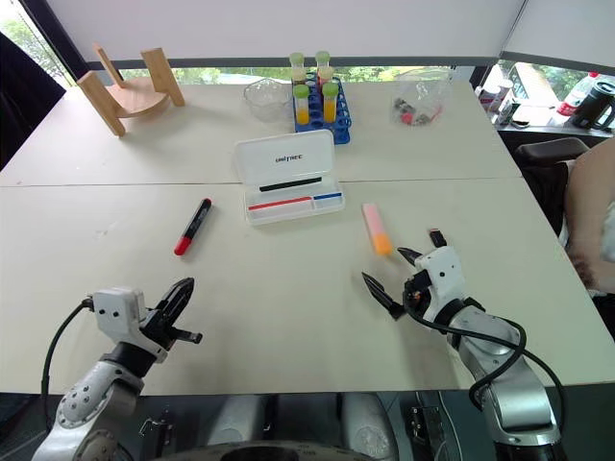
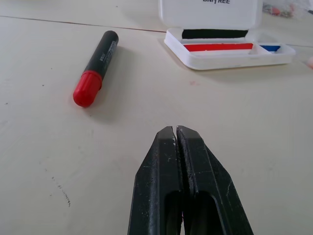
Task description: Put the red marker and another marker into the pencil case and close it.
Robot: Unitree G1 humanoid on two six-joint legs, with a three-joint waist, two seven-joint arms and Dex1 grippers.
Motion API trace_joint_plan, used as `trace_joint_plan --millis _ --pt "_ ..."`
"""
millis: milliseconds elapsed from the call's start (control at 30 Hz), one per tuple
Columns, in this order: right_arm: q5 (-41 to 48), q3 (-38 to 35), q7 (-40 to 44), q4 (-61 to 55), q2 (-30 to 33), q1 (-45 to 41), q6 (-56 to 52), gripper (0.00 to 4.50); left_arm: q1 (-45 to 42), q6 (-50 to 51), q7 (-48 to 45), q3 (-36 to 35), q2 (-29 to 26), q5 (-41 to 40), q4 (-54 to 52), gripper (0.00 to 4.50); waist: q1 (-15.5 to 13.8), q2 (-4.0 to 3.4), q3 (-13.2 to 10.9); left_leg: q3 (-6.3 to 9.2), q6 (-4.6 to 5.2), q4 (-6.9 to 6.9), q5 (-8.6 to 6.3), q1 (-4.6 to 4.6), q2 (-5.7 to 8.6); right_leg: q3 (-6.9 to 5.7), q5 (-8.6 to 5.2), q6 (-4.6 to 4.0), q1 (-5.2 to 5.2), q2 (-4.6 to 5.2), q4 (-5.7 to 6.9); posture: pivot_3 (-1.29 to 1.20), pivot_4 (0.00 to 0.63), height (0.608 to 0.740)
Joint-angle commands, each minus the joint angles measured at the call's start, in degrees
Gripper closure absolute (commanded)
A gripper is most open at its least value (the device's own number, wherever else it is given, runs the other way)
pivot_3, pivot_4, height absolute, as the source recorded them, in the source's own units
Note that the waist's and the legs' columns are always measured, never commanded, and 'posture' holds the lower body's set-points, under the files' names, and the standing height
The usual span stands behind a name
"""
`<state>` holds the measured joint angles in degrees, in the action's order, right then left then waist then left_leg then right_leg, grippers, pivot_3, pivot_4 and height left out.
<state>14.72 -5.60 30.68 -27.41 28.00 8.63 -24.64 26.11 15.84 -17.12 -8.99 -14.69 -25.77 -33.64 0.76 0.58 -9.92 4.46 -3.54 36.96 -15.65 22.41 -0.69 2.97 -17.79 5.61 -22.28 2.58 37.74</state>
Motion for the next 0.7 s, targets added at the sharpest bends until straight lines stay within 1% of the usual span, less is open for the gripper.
trace_joint_plan --millis 33,133,367,700 --pt "0.0 -0.8 0.0 -1.9 0.3 1.1 1.8 0.00 0.2 0.6 -0.7 -0.7 -0.8 -1.1 -2.7 4.45 0.0 0.00 0.0 0.00 0.00 0.00 0.00 0.00 0.00 0.00 0.00 0.00 0.00 0.00 0.00 0.00 0.150 0.740" --pt "0.1 -0.7 0.0 -1.6 0.2 0.9 2.1 0.00 -0.5 1.4 -0.5 -0.6 -1.2 -1.0 -3.2 4.45 0.0 0.00 0.0 0.00 0.00 -0.02 0.00 0.00 0.00 -0.01 0.00 0.01 0.00 -0.01 0.00 0.00 0.150 0.740" --pt "0.5 -0.6 -0.1 1.5 -0.2 -2.7 2.6 0.00 -1.9 2.0 -0.8 0.0 -1.3 -0.7 -2.9 4.45 0.0 0.01 0.0 -0.02 0.00 0.04 0.00 -0.02 0.00 0.01 0.01 -0.02 0.03 0.00 0.00 0.00 0.150 0.740" --pt "1.4 -1.5 3.1 4.3 1.8 -6.5 3.1 0.00 -2.7 -0.1 -1.1 0.4 -0.9 1.5 -1.0 4.45 0.0 0.00 0.0 -0.01 0.00 0.01 0.00 -0.01 0.01 -0.01 0.02 0.00 0.02 0.01 0.00 0.00 0.150 0.740"
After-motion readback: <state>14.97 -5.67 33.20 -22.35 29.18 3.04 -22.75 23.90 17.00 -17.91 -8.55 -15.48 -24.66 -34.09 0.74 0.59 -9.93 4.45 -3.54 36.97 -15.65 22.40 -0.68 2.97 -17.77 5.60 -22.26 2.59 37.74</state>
